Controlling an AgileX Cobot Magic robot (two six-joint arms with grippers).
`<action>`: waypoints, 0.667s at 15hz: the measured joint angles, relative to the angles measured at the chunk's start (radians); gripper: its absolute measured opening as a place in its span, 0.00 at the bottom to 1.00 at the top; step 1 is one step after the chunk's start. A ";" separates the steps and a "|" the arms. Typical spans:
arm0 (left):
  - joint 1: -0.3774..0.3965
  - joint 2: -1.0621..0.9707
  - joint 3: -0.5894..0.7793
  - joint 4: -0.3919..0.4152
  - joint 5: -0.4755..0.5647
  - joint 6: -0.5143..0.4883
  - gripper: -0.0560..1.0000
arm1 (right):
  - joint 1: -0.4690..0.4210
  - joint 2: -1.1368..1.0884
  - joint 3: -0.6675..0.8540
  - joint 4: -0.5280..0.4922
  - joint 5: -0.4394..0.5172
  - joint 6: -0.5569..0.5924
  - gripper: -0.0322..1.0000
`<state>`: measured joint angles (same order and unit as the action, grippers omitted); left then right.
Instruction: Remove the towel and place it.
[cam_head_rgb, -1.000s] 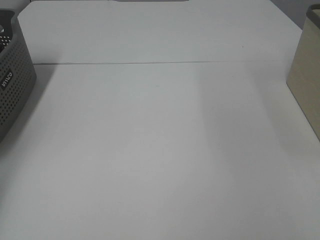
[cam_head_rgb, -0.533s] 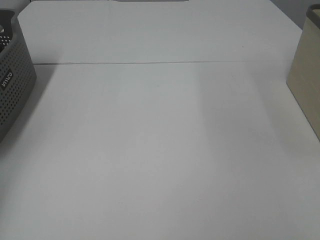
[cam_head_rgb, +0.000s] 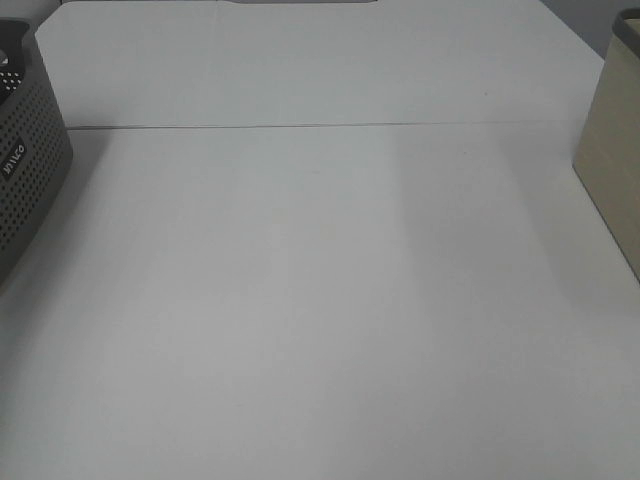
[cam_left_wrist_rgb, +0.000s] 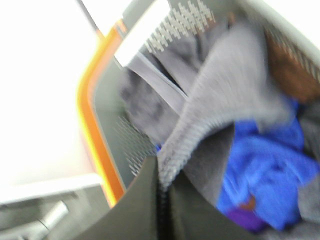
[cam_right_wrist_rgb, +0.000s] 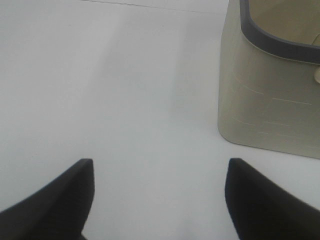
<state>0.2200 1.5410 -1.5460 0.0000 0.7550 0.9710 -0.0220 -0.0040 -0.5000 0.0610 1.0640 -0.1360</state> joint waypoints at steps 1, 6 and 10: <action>-0.031 -0.036 0.000 0.000 -0.027 0.000 0.05 | 0.000 0.000 0.000 0.000 0.000 0.000 0.72; -0.208 -0.134 -0.084 0.000 -0.057 0.000 0.05 | 0.000 0.000 0.000 -0.031 0.000 0.000 0.72; -0.412 -0.123 -0.205 0.000 -0.041 -0.045 0.05 | 0.000 0.000 0.000 -0.033 0.000 0.000 0.72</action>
<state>-0.1920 1.4180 -1.7510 0.0000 0.7140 0.9260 -0.0220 -0.0040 -0.5000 0.0280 1.0640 -0.1360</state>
